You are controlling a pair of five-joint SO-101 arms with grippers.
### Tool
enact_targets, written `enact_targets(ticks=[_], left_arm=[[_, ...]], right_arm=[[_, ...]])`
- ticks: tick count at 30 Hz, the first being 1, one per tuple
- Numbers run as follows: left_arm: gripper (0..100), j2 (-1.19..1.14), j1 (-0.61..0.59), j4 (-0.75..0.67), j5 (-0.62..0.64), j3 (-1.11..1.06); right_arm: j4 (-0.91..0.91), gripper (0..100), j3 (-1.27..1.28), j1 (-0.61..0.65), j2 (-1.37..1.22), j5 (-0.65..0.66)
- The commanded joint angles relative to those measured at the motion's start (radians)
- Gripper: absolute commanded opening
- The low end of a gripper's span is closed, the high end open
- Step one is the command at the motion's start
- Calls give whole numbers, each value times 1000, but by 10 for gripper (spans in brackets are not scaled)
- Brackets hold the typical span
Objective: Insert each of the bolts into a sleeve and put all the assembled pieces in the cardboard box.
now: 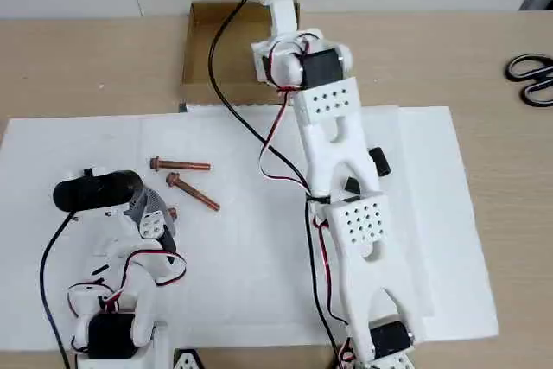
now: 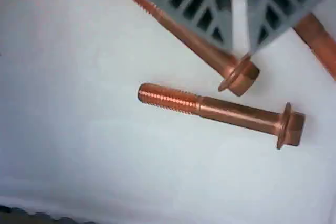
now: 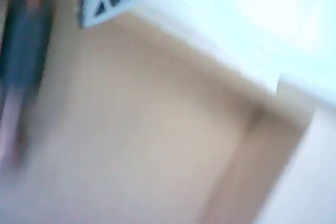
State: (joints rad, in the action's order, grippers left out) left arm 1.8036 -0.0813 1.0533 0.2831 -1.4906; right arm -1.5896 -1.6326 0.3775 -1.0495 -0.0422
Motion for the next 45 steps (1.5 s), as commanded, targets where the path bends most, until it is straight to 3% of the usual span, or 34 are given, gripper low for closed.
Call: enact_targets(ticks=[1, 7, 18, 23, 39, 45], left_arm=[[7, 9, 0, 0, -3, 8], [7, 9, 0, 0, -3, 8], [7, 9, 0, 0, -6, 10], [7, 9, 0, -2, -9, 31], [7, 9, 2, 2, -8, 71], [7, 9, 2, 3, -9, 71]], right_arm=[[-153, 154, -48, -2, 74, -25], [-157, 154, 40, -16, 189, -80], [-150, 154, 801, -30, 644, -81], [-148, 154, 1013, -79, 730, -86], [-120, 154, 1145, -151, 598, -272], [-51, 154, 1145, -173, 558, -279]])
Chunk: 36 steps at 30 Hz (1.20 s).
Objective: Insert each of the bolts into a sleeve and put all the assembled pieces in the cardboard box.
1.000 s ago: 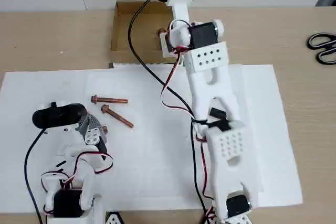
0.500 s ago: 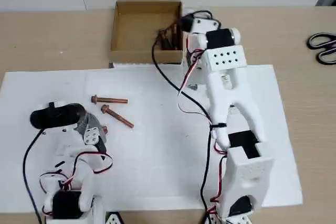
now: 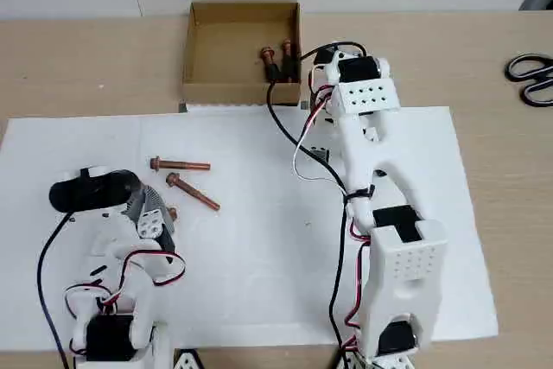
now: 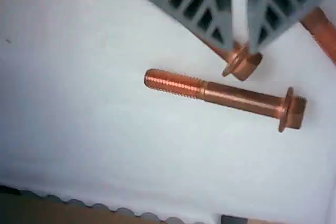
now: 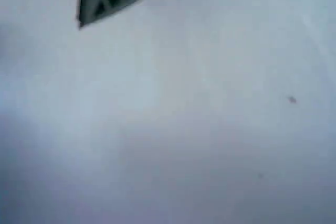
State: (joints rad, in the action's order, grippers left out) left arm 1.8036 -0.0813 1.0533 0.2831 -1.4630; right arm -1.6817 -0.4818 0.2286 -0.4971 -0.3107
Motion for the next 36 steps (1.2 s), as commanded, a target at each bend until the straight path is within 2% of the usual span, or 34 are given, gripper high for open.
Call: enact_targets(ticks=[1, 13, 26, 36], left_arm=[[7, 9, 0, 3, -9, 44], [7, 9, 0, 3, -9, 44], [7, 9, -6, 3, -11, 44], [7, 9, -6, 3, -26, 44]], right_arm=[[54, 154, -6, -28, 4, -11], [124, 154, -6, -82, -53, -6], [243, 154, -6, -85, -113, -3], [242, 153, -6, -111, -124, -3]])
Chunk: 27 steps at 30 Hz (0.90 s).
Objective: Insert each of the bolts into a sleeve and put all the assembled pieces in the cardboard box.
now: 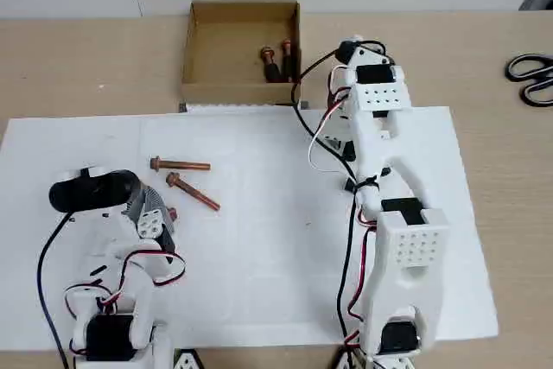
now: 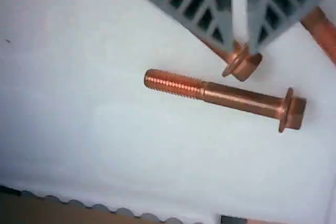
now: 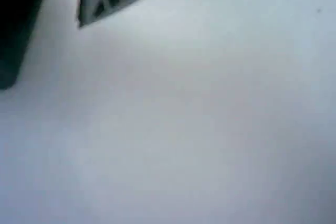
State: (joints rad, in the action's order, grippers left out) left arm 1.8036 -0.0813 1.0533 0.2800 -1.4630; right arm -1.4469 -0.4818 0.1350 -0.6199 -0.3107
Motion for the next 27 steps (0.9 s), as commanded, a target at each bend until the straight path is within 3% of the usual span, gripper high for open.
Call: enact_targets(ticks=[1, 7, 20, 27], left_arm=[[7, 9, -6, 3, -34, 44], [7, 9, -6, 3, -43, 44], [7, 9, -6, 3, -38, 44], [7, 9, 0, -2, 0, 45]], right_arm=[[5, 153, -6, -22, -10, -3], [5, 51, -6, -39, -44, -3], [2, 5, -6, -31, -30, -3], [-142, 2, -8, 31, 177, 51]])
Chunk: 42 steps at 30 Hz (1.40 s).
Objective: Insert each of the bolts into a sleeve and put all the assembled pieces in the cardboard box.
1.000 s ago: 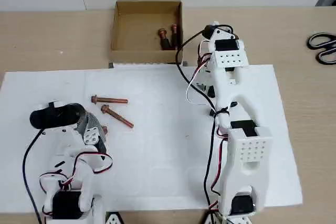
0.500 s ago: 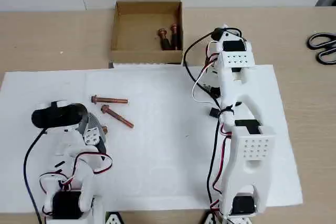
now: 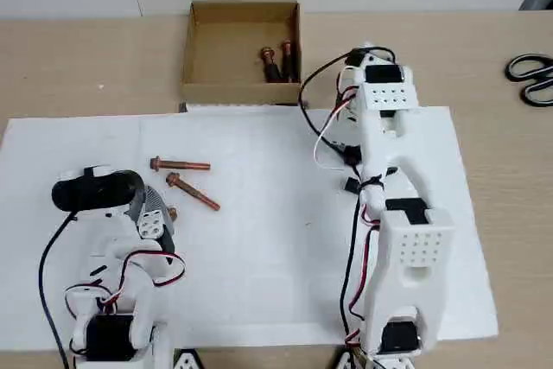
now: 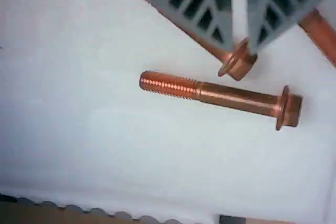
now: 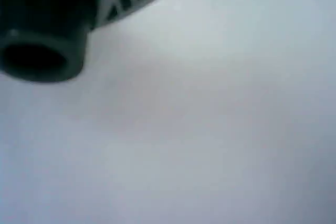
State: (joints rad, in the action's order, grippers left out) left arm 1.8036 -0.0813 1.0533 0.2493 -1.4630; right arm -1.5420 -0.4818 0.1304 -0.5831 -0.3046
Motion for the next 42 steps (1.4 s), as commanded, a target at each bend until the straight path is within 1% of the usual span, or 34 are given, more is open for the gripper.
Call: enact_targets(ticks=[1, 7, 11, 14, 17, 22, 25, 29, 32, 36, 39, 42], left_arm=[[7, 9, 0, -2, 48, 45], [7, 5, 2, -2, 130, 171], [7, 2, 2, -2, 135, 237], [7, -41, 2, 25, 135, 311], [7, -203, 0, 66, 138, 443], [7, -535, 0, 144, 161, 759], [7, -707, 0, 216, 222, 923], [7, -885, -5, 269, 333, 1073], [7, -984, -6, 295, 405, 1122], [7, -1089, -6, 330, 496, 1124], [7, -1180, -6, 351, 548, 1124], [7, -1274, -6, 350, 605, 1125]], right_arm=[[-62, 2, -8, 47, 171, 55], [-162, 2, -8, 81, 366, 61], [-185, 2, 11, 48, 458, 61], [-185, 2, 97, 21, 519, 63], [-185, 2, 221, 4, 584, 94], [-179, 2, 422, 2, 693, 104], [-177, 2, 525, 1, 743, 104], [-176, 2, 652, -38, 803, 104], [-174, 2, 707, -99, 848, 107], [-174, 2, 753, -180, 885, 172], [-174, 2, 786, -236, 909, 196], [-174, 2, 825, -286, 935, 227]])
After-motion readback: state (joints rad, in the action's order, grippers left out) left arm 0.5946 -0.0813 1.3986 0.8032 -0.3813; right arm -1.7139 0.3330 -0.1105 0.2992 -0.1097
